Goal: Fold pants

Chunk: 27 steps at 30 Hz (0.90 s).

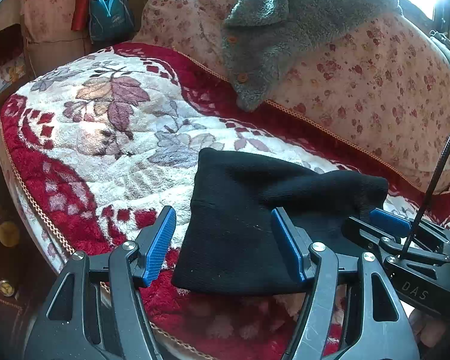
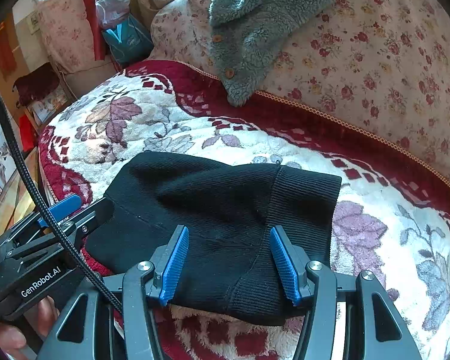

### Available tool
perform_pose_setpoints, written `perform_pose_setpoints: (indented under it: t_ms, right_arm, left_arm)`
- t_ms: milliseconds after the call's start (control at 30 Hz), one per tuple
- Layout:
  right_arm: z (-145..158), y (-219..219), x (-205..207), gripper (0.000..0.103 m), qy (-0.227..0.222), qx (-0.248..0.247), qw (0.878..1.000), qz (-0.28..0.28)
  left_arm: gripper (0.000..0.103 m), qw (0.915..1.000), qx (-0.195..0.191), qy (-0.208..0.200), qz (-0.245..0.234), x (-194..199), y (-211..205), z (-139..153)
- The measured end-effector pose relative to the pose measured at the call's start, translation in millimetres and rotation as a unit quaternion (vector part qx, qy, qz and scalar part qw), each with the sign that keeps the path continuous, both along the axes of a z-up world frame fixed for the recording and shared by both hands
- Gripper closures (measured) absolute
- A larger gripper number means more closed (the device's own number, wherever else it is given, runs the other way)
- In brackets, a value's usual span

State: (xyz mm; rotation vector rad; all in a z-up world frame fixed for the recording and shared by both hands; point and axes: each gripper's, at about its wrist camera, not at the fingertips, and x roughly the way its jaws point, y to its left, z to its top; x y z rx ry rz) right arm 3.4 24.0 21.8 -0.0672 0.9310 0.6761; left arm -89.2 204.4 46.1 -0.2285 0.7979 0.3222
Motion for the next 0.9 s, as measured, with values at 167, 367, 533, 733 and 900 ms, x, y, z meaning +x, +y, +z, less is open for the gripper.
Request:
perform_pose_setpoints:
  t_ms: [167, 367, 533, 733, 900]
  right_arm:
    - [1.4, 0.7, -2.2, 0.049, -0.001, 0.002, 1.0, -0.001]
    - [1.8, 2.0, -2.6, 0.049, 0.0, -0.002, 1.0, 0.002]
    - [1.6, 2.7, -2.4, 0.049, 0.001, -0.003, 1.0, 0.003]
    - [-0.1, 2.0, -1.0, 0.049, 0.004, -0.003, 1.0, 0.005]
    - [-1.1, 1.1, -1.0, 0.049, 0.006, -0.001, 1.0, 0.006]
  left_arm:
    - [0.037, 1.0, -0.001, 0.0, 0.0, 0.2, 0.5, -0.1]
    - [0.037, 1.0, -0.001, 0.001, -0.001, 0.3, 0.5, 0.1]
    - [0.037, 1.0, -0.001, 0.0, -0.001, 0.6, 1.0, -0.3]
    - [0.037, 0.9999, 0.007, -0.011, -0.003, -0.9, -0.1, 1.7]
    - [0.037, 0.9994, 0.029, -0.015, -0.015, -1.9, -9.7, 5.6]
